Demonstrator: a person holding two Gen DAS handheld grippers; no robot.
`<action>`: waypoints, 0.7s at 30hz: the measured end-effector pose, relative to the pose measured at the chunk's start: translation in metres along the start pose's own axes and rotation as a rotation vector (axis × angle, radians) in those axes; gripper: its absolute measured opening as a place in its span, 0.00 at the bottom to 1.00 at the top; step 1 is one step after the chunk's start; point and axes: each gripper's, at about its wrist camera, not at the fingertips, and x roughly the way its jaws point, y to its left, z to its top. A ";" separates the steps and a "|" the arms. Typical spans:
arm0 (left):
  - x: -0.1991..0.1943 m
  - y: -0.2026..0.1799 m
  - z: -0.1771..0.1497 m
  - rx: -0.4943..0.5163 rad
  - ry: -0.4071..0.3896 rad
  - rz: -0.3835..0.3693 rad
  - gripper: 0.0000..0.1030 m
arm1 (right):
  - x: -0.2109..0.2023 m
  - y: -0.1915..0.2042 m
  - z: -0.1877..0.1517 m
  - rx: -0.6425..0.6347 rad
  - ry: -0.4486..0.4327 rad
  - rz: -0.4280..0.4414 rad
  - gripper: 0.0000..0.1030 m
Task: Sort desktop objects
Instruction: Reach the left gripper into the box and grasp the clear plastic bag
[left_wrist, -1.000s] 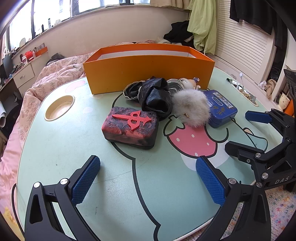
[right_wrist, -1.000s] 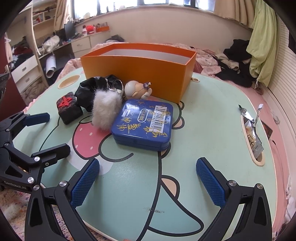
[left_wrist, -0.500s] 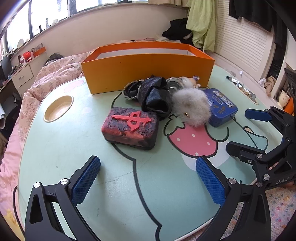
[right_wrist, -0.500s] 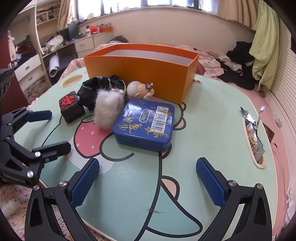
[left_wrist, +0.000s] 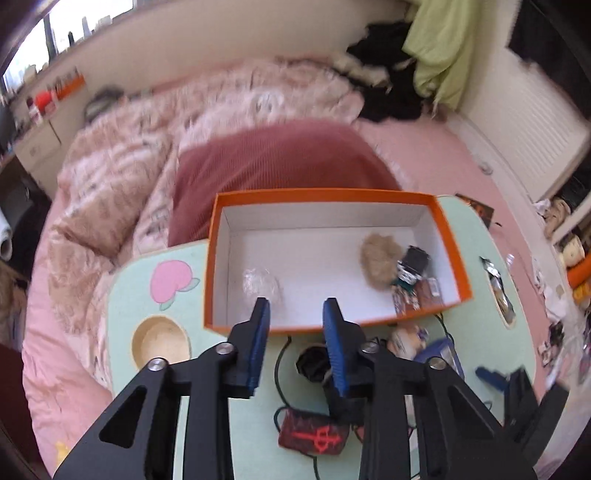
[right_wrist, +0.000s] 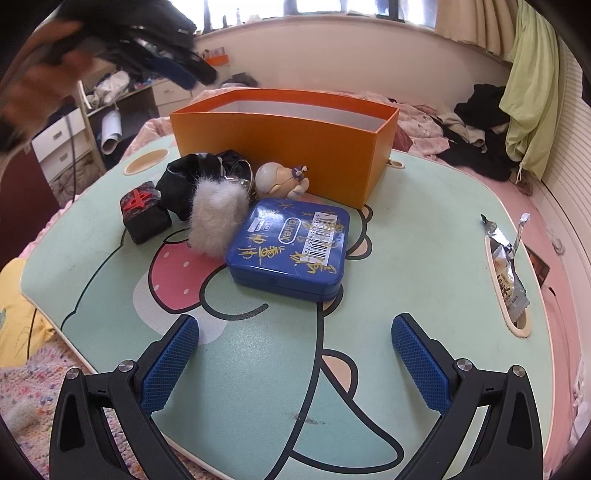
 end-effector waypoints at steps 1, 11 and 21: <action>0.011 -0.001 0.007 -0.012 0.032 0.018 0.28 | 0.000 0.000 0.000 0.000 -0.001 0.001 1.00; 0.074 -0.012 0.029 -0.049 0.201 0.204 0.33 | 0.000 -0.003 -0.002 -0.004 -0.010 0.010 1.00; 0.097 -0.027 0.026 -0.035 0.239 0.152 0.17 | 0.001 -0.005 -0.001 -0.003 -0.011 0.012 1.00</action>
